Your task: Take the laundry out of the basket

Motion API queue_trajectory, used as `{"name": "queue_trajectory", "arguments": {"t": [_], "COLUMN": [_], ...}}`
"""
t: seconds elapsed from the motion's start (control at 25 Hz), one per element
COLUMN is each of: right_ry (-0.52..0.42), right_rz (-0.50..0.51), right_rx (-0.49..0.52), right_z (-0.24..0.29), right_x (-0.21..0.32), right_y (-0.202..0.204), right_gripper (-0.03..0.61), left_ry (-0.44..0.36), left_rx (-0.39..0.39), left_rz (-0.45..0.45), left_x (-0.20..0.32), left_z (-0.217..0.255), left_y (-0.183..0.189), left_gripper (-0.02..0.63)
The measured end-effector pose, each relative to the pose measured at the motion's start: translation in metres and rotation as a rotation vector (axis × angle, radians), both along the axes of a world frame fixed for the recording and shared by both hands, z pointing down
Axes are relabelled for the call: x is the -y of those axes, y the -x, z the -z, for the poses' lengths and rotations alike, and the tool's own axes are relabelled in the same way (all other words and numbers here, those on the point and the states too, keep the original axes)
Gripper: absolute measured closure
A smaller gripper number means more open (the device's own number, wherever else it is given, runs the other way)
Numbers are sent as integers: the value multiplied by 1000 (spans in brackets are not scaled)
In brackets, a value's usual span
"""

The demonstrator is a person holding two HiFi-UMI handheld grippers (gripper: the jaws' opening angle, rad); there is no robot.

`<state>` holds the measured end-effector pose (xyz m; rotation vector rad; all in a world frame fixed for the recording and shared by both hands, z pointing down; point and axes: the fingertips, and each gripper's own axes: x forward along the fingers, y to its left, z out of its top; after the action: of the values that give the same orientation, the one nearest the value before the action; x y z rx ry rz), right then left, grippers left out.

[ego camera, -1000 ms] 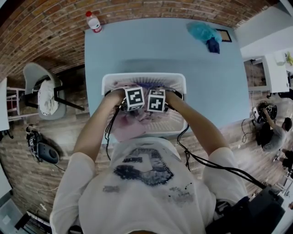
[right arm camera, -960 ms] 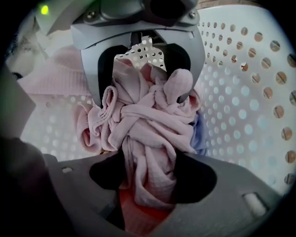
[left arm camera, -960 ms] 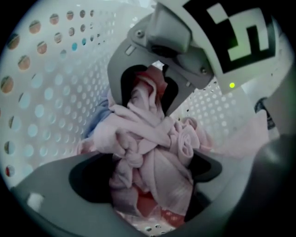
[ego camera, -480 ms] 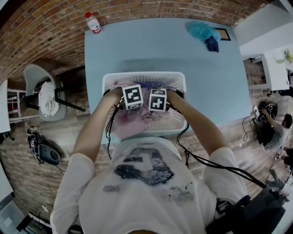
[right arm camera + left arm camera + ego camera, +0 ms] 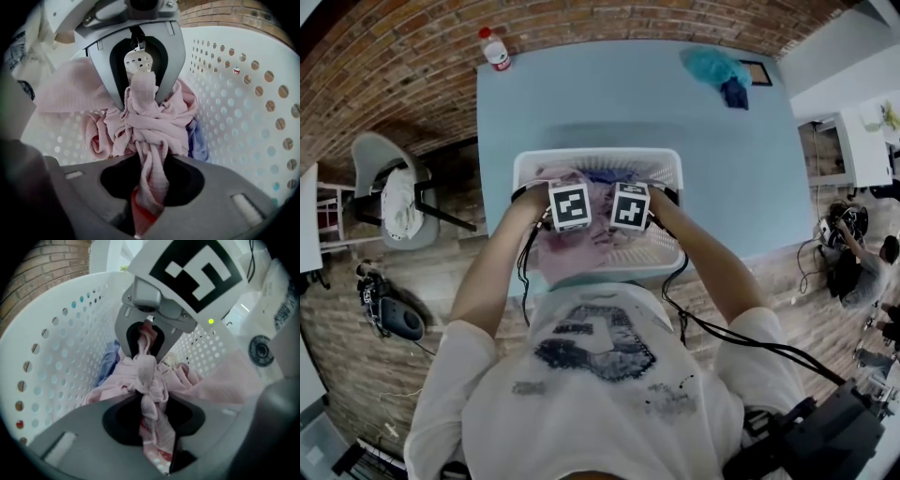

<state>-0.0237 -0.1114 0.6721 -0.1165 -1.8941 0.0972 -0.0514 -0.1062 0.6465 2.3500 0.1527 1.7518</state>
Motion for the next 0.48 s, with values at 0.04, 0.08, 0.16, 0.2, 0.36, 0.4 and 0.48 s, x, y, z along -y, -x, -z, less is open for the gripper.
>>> {"name": "queue_trajectory", "arguments": {"t": [0.04, 0.08, 0.16, 0.2, 0.36, 0.4, 0.48], "right_ry": [-2, -3, -3, 1, 5, 2, -3], "right_rz": [-1, -3, -14, -27, -64, -67, -68], "right_rx": [4, 7, 18, 26, 53, 53, 54], "right_z": [1, 1, 2, 4, 8, 9, 10], "right_x": [0, 1, 2, 3, 10, 12, 13], "right_y": [0, 1, 3, 4, 13, 15, 20], "right_gripper": [451, 452, 453, 454, 454, 454, 453], "left_ry": [-6, -12, -16, -17, 31, 58, 91], "left_rx": [-3, -1, 7, 9, 22, 29, 47], "left_rz": [-2, -3, 1, 6, 47, 59, 83], "left_x": [0, 1, 2, 3, 1, -3, -7], "left_z": [1, 1, 1, 2, 5, 5, 6], "left_y": [0, 0, 3, 4, 12, 15, 21], "left_gripper": [486, 488, 490, 490, 489, 489, 489]}}
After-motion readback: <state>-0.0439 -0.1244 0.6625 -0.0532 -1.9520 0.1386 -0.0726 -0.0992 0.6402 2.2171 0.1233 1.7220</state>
